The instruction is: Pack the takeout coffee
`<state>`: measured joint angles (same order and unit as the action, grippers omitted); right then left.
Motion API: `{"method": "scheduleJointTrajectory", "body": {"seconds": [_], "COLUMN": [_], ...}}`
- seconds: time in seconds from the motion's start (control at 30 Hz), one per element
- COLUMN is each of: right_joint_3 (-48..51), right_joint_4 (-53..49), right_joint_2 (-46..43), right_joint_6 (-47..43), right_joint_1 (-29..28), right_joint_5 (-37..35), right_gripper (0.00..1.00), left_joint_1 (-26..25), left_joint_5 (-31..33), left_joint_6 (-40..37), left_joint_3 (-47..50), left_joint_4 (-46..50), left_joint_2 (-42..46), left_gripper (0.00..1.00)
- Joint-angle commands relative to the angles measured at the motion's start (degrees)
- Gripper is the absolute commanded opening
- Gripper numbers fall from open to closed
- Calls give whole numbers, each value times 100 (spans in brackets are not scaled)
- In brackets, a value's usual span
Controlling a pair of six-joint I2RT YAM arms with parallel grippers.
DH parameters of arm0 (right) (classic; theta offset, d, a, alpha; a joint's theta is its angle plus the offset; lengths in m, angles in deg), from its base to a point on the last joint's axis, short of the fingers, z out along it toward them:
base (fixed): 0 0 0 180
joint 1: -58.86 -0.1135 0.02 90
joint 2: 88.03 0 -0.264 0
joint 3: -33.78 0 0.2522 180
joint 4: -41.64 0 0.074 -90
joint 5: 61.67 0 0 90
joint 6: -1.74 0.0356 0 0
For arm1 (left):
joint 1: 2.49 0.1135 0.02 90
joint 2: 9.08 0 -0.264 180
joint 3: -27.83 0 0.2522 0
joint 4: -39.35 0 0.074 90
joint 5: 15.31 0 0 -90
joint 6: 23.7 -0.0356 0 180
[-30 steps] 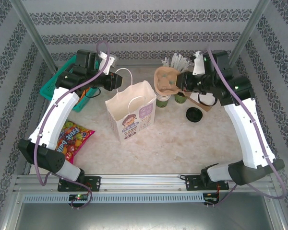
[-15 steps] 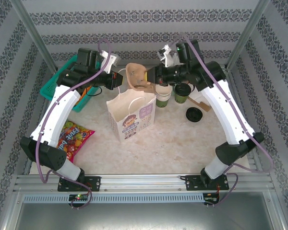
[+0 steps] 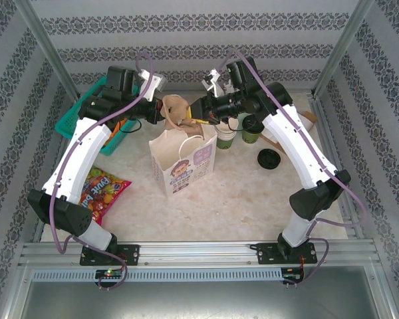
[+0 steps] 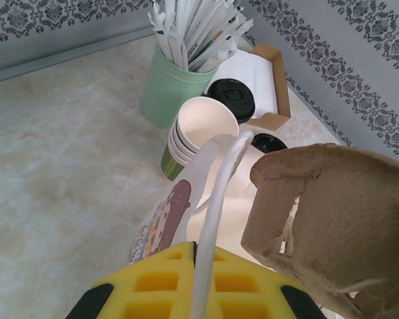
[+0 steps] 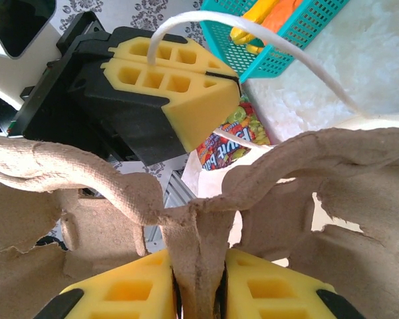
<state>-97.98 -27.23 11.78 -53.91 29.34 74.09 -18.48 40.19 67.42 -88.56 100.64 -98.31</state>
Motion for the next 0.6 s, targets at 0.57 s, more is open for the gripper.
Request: {"method": "scheduleJointTrajectory", "body": {"seconds": [0.57], "right_joint_3": [383], "right_joint_4": [-1371], "right_joint_2": [-87], "right_joint_6": [-652], "right_joint_1": [-264], "right_joint_5": [-2004], "right_gripper": [22], "left_joint_1": [57], "left_joint_5": [-719], "left_joint_6": [1154], "left_joint_3": [-463], "left_joint_4": [15], "left_joint_2": [-259], "left_gripper": [0]}}
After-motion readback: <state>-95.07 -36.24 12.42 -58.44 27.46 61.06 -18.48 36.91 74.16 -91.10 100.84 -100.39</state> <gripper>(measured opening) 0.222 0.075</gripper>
